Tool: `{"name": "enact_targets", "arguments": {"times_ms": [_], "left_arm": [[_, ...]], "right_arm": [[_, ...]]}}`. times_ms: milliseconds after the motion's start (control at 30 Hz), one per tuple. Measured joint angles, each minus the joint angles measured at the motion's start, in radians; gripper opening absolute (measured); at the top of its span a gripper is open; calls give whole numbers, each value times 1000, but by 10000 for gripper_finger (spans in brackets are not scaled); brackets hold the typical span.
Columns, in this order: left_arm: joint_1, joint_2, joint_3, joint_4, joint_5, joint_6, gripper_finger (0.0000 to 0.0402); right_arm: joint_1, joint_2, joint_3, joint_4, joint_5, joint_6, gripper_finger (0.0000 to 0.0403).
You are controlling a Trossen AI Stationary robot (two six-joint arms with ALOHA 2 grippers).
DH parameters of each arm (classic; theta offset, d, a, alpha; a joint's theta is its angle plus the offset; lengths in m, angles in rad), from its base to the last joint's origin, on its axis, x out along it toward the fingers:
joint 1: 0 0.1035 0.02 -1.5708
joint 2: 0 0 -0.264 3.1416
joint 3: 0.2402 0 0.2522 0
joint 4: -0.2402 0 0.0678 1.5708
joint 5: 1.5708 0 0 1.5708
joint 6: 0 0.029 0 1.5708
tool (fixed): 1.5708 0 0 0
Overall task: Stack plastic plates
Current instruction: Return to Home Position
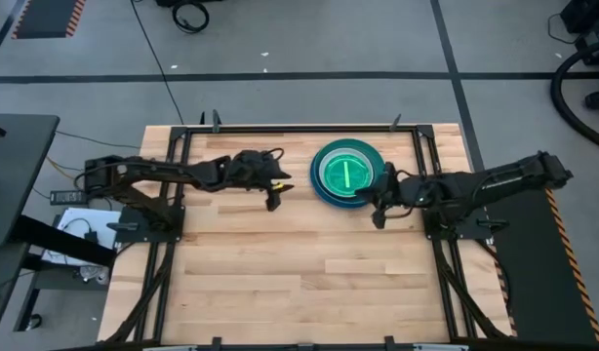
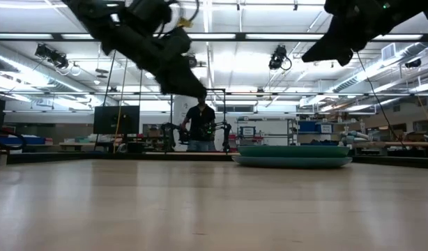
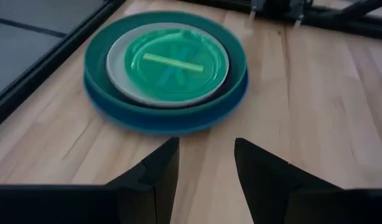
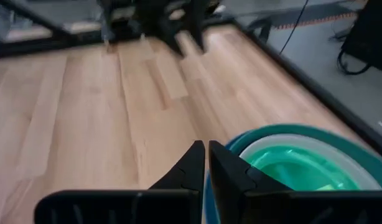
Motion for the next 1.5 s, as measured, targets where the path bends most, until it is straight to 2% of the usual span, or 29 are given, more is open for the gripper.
{"name": "enact_targets", "arguments": {"times_ms": [300, 367, 867, 1233, 1500], "left_arm": [[-54, -194, -170, 4, -87, -44, 162], [-66, -240, -198, 51, -88, -55, 162], [-100, -611, -442, 67, -120, -135, 162], [-112, -834, -559, 58, -124, -157, 162], [-113, -1000, -639, 43, -148, -156, 162]], "right_arm": [[-19, -185, -46, 0, 16, -53, 31], [-30, -233, -60, 1, 16, -56, 31], [-40, -466, -123, 24, -13, -58, 31], [-38, -521, -129, 6, -31, -42, 30], [-37, -527, -154, 52, 14, -22, 30]]}}
